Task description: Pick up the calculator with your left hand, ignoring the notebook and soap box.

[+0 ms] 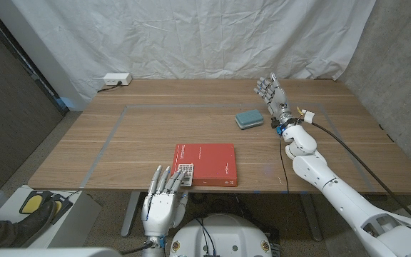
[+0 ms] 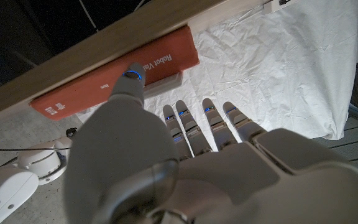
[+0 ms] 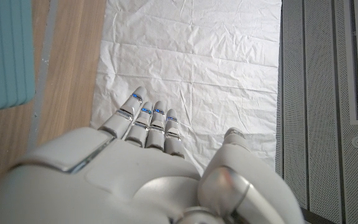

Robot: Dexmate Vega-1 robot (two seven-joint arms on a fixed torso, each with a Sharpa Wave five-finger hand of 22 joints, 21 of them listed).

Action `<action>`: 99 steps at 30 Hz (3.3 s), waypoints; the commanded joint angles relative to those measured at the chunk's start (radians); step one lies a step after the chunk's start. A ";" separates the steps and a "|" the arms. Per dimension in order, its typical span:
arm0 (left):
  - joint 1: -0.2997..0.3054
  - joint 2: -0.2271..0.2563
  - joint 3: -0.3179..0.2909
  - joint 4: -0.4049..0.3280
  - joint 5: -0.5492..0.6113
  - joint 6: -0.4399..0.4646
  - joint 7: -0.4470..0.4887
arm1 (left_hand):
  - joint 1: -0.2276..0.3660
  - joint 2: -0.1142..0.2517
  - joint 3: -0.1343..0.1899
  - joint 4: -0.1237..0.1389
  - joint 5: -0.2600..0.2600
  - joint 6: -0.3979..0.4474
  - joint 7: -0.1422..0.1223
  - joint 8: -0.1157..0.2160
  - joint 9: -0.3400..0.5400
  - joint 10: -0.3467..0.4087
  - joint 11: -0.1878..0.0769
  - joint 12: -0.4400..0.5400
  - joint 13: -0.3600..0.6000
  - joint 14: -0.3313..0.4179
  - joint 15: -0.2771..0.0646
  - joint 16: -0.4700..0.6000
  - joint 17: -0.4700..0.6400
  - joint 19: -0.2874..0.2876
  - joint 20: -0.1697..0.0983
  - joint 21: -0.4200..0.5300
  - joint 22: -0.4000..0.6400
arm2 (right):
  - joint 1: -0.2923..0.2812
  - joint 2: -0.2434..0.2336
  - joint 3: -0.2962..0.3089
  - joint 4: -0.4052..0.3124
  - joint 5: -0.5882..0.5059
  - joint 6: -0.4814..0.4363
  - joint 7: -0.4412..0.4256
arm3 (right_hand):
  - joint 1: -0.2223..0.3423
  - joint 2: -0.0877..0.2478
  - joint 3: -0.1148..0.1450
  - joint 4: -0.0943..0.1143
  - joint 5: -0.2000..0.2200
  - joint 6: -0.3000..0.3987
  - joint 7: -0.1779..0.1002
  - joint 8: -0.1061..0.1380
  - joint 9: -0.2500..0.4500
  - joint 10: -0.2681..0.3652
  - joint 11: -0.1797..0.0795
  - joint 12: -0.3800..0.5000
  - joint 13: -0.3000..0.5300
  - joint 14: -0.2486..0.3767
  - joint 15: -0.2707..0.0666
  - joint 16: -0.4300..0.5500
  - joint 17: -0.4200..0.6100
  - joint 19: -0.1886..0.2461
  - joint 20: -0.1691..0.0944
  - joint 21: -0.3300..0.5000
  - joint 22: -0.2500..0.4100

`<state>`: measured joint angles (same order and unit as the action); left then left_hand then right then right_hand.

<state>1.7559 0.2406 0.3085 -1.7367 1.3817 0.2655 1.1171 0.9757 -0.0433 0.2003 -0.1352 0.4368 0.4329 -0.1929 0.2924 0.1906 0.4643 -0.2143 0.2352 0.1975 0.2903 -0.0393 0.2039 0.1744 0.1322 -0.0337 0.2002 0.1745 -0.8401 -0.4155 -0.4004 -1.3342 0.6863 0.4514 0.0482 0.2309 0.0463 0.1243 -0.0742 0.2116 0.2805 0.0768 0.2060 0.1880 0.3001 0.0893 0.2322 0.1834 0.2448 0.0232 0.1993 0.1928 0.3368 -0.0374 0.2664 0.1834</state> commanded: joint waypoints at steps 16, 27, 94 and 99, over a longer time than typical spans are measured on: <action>-0.071 0.109 0.095 -0.011 -0.121 0.070 0.000 | 0.019 0.006 0.009 0.002 -0.009 0.025 0.000 0.007 0.000 0.024 0.001 0.004 0.003 0.019 -0.172 0.001 0.006 0.011 -0.109 0.008 0.003 | 0.014 0.008 0.002 0.035 0.008 -0.001 0.009 | 0.005 0.004 -0.001 -0.002 0.000 0.003 -0.006 -0.005 0.005 0.009 0.003 -0.006 0.006 0.012 0.003 0.001 0.003 0.012 -0.010 -0.002 0.005; -0.093 0.115 0.120 -0.005 -0.130 0.079 0.000 | 0.026 0.012 0.012 0.003 -0.014 0.048 -0.005 0.012 0.000 0.038 0.002 0.002 0.003 0.025 -0.173 -0.001 0.006 0.014 -0.110 0.007 0.003 | 0.010 0.004 0.015 0.043 0.022 0.005 0.020 | 0.005 0.004 -0.002 -0.002 0.000 0.003 -0.007 -0.005 0.005 0.009 0.002 -0.007 0.006 0.012 0.001 0.000 0.003 0.014 -0.010 -0.003 0.005; -0.040 -0.050 -0.025 0.035 -0.027 -0.099 0.000 | 0.210 0.138 0.115 -0.009 -0.211 0.273 0.007 0.031 -0.005 0.232 0.007 -0.001 0.004 0.196 -0.179 0.000 0.009 0.195 -0.131 0.068 0.020 | -0.017 -0.014 0.016 0.010 0.025 -0.020 0.013 | 0.005 0.005 -0.005 -0.003 0.001 0.002 -0.007 -0.006 0.005 0.010 0.003 -0.009 0.006 0.022 0.000 0.002 0.004 0.023 -0.009 -0.011 0.006; -0.023 -0.101 -0.074 0.032 0.008 -0.158 0.000 | 0.228 0.147 0.130 -0.011 -0.240 0.303 0.016 0.032 -0.006 0.269 0.007 0.000 0.004 0.241 -0.183 0.003 0.010 0.229 -0.136 0.082 0.021 | -0.027 -0.017 0.019 0.001 0.026 -0.018 0.009 | 0.004 0.006 -0.006 -0.003 0.001 0.002 -0.007 -0.005 0.005 0.011 0.002 -0.009 0.006 0.023 -0.001 0.002 0.004 0.024 -0.009 -0.011 0.006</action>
<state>1.7080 0.2000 0.2945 -1.6986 1.3447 0.1843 1.1170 1.1824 0.1029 0.3161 -0.1463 0.2083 0.7183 -0.1780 0.3183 0.1861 0.7108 -0.2076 0.2294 0.1974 0.5057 -0.0468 0.2000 0.1794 0.3393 -0.0420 0.2720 0.1934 -0.8453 -0.4210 -0.3885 -1.3086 0.7083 0.4341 0.0662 0.2309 0.0463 0.1201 -0.0783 0.2116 0.2805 0.0768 0.2060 0.1880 0.3000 0.0894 0.2244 0.1887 0.2573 0.0252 0.1994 0.1928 0.3549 -0.0413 0.2586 0.1834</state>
